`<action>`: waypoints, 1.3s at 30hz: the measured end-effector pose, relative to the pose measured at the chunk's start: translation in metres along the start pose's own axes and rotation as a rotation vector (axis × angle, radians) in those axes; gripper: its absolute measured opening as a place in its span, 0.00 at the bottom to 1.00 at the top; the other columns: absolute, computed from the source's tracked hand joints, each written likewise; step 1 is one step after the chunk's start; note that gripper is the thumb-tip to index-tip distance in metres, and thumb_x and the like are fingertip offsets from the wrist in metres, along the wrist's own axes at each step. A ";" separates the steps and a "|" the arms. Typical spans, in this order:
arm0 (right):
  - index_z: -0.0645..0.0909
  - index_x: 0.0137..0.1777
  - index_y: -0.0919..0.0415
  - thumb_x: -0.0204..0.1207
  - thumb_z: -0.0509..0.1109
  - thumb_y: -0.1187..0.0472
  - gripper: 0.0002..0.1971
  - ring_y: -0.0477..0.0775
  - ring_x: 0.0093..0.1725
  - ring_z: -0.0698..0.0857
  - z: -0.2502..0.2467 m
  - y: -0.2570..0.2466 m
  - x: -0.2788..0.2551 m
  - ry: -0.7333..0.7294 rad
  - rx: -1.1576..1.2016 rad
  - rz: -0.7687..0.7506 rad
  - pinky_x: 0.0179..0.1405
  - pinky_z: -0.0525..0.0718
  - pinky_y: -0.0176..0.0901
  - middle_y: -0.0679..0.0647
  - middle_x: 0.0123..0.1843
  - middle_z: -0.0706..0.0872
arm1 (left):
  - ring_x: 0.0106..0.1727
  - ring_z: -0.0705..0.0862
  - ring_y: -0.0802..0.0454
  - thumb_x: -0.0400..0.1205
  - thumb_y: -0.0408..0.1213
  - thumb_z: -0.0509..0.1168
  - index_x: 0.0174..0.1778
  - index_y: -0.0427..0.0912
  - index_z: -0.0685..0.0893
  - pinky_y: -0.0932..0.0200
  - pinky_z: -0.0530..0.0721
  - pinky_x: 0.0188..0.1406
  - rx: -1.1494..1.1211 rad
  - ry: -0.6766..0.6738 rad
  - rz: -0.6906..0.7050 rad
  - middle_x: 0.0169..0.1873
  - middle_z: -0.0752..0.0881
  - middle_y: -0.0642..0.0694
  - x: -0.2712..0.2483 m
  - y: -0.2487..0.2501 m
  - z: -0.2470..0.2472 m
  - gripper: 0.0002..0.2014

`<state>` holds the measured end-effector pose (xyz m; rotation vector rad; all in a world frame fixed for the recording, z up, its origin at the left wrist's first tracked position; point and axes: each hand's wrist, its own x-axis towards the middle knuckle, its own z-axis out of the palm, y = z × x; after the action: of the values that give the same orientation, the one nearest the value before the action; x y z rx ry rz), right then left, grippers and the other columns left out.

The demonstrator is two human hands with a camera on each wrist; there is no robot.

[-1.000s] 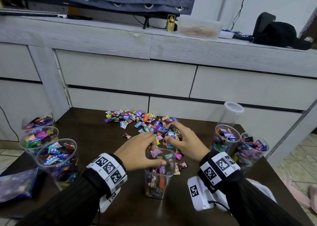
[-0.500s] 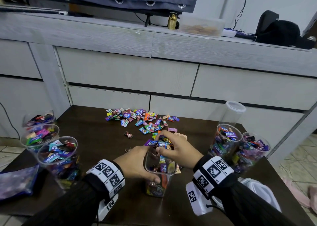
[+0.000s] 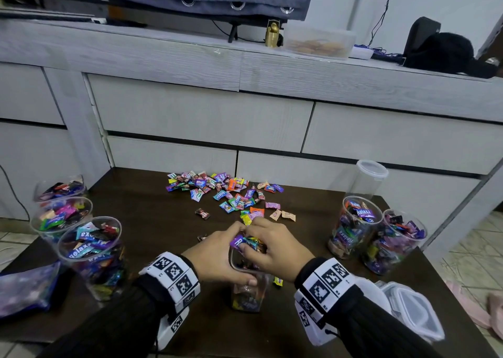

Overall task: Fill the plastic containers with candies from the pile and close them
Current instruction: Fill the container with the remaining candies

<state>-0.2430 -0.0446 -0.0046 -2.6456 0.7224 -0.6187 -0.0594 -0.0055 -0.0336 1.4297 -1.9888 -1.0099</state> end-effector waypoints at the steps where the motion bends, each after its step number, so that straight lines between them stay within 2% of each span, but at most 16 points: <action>1: 0.82 0.51 0.59 0.79 0.65 0.52 0.11 0.41 0.41 0.73 0.000 0.000 0.000 -0.006 -0.009 -0.003 0.41 0.68 0.32 0.44 0.44 0.73 | 0.57 0.85 0.67 0.59 0.60 0.83 0.61 0.59 0.70 0.53 0.85 0.60 -0.005 -0.005 -0.002 0.56 0.86 0.59 0.000 0.000 0.000 0.39; 7: 0.84 0.51 0.60 0.76 0.69 0.54 0.11 0.51 0.44 0.80 -0.005 0.001 0.002 -0.095 -0.074 0.008 0.43 0.73 0.38 0.54 0.46 0.83 | 0.59 0.85 0.64 0.60 0.57 0.82 0.63 0.56 0.70 0.50 0.84 0.63 -0.026 0.002 -0.001 0.57 0.86 0.58 0.001 0.001 0.000 0.40; 10: 0.79 0.57 0.56 0.73 0.73 0.53 0.15 0.49 0.50 0.82 -0.007 -0.002 0.002 -0.098 0.004 0.064 0.48 0.79 0.40 0.52 0.51 0.85 | 0.59 0.86 0.64 0.60 0.57 0.83 0.63 0.54 0.71 0.50 0.85 0.62 -0.026 0.018 0.003 0.56 0.87 0.57 0.001 0.001 0.001 0.39; 12: 0.77 0.56 0.55 0.71 0.76 0.53 0.17 0.48 0.49 0.83 -0.005 -0.005 0.002 -0.091 0.058 0.083 0.49 0.81 0.40 0.51 0.51 0.86 | 0.59 0.85 0.66 0.60 0.56 0.83 0.64 0.55 0.71 0.50 0.84 0.62 -0.020 0.019 0.013 0.56 0.87 0.58 0.001 0.001 0.001 0.40; 15: 0.80 0.51 0.58 0.73 0.75 0.56 0.11 0.48 0.47 0.82 -0.003 -0.008 0.002 -0.063 0.076 0.060 0.48 0.81 0.43 0.52 0.48 0.85 | 0.57 0.86 0.61 0.60 0.56 0.82 0.60 0.51 0.72 0.45 0.84 0.59 0.000 0.018 0.023 0.53 0.88 0.54 0.000 0.001 0.002 0.37; 17: 0.82 0.48 0.58 0.74 0.74 0.57 0.07 0.46 0.45 0.81 -0.001 -0.008 0.003 -0.059 0.101 0.067 0.48 0.80 0.41 0.51 0.45 0.85 | 0.55 0.87 0.58 0.60 0.58 0.81 0.58 0.48 0.72 0.43 0.85 0.57 0.005 0.010 0.022 0.52 0.87 0.51 -0.001 0.000 0.002 0.37; 19: 0.83 0.46 0.58 0.75 0.74 0.59 0.04 0.40 0.42 0.79 0.001 -0.007 0.004 -0.053 0.140 0.065 0.44 0.78 0.32 0.48 0.43 0.84 | 0.56 0.86 0.58 0.60 0.58 0.81 0.60 0.48 0.72 0.44 0.85 0.57 -0.002 -0.002 0.025 0.53 0.87 0.52 -0.001 -0.001 0.002 0.38; 22: 0.81 0.43 0.53 0.79 0.70 0.59 0.03 0.35 0.38 0.79 0.005 -0.008 0.007 0.045 0.227 0.091 0.38 0.72 0.22 0.40 0.37 0.82 | 0.61 0.84 0.65 0.61 0.57 0.82 0.67 0.55 0.70 0.52 0.84 0.64 -0.012 -0.021 0.033 0.59 0.85 0.57 -0.001 -0.004 0.002 0.41; 24: 0.77 0.40 0.45 0.82 0.65 0.57 0.09 0.35 0.36 0.80 0.004 -0.010 0.010 0.123 0.303 0.134 0.37 0.71 0.23 0.36 0.33 0.80 | 0.62 0.82 0.70 0.61 0.59 0.82 0.69 0.66 0.64 0.60 0.82 0.66 0.004 -0.021 0.036 0.61 0.84 0.61 -0.001 -0.005 0.003 0.44; 26: 0.75 0.39 0.40 0.84 0.61 0.57 0.13 0.36 0.36 0.80 0.003 -0.012 0.014 0.144 0.366 0.154 0.38 0.73 0.27 0.34 0.34 0.80 | 0.61 0.81 0.74 0.61 0.61 0.81 0.66 0.75 0.61 0.71 0.80 0.63 0.011 -0.009 0.038 0.60 0.83 0.66 0.000 -0.007 0.004 0.43; 28: 0.80 0.41 0.46 0.85 0.59 0.58 0.12 0.38 0.38 0.81 0.004 -0.013 0.015 0.112 0.422 0.154 0.40 0.76 0.31 0.38 0.37 0.83 | 0.61 0.80 0.76 0.61 0.60 0.81 0.62 0.80 0.62 0.79 0.77 0.58 0.002 0.006 0.045 0.58 0.83 0.69 0.000 -0.009 0.005 0.40; 30: 0.82 0.44 0.55 0.85 0.59 0.58 0.12 0.44 0.41 0.84 0.004 -0.013 0.013 0.081 0.472 0.153 0.43 0.79 0.37 0.45 0.40 0.86 | 0.61 0.81 0.74 0.61 0.59 0.82 0.61 0.82 0.64 0.78 0.78 0.58 -0.021 0.013 0.054 0.57 0.84 0.68 0.001 -0.011 0.006 0.40; 33: 0.82 0.43 0.56 0.84 0.60 0.59 0.12 0.51 0.44 0.87 0.002 -0.011 0.010 0.152 0.600 0.179 0.48 0.82 0.43 0.50 0.40 0.88 | 0.64 0.81 0.70 0.59 0.58 0.84 0.69 0.78 0.62 0.69 0.80 0.64 -0.075 0.003 0.094 0.62 0.83 0.68 0.003 -0.017 0.007 0.48; 36: 0.83 0.44 0.57 0.83 0.60 0.64 0.11 0.54 0.47 0.87 -0.003 -0.002 0.005 0.375 0.727 0.238 0.51 0.84 0.49 0.54 0.43 0.87 | 0.69 0.81 0.62 0.54 0.68 0.81 0.77 0.63 0.62 0.61 0.79 0.69 -0.203 0.000 0.114 0.68 0.82 0.58 0.002 -0.024 0.006 0.56; 38: 0.82 0.49 0.58 0.82 0.63 0.64 0.05 0.49 0.47 0.85 -0.007 0.014 -0.001 0.459 0.565 0.336 0.48 0.82 0.44 0.53 0.48 0.87 | 0.68 0.82 0.60 0.55 0.79 0.70 0.76 0.59 0.65 0.62 0.79 0.66 -0.264 0.091 0.103 0.67 0.83 0.57 0.001 -0.031 0.004 0.54; 39: 0.80 0.54 0.57 0.80 0.67 0.61 0.04 0.47 0.48 0.84 -0.008 0.024 -0.005 0.418 0.385 0.420 0.49 0.79 0.42 0.52 0.51 0.85 | 0.67 0.82 0.59 0.57 0.83 0.63 0.74 0.59 0.67 0.60 0.79 0.66 -0.296 0.158 0.066 0.66 0.83 0.57 0.001 -0.035 0.003 0.51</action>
<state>-0.2601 -0.0635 -0.0090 -1.9513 1.1068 -1.0704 -0.0411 -0.0118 -0.0632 1.2344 -1.6828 -1.0760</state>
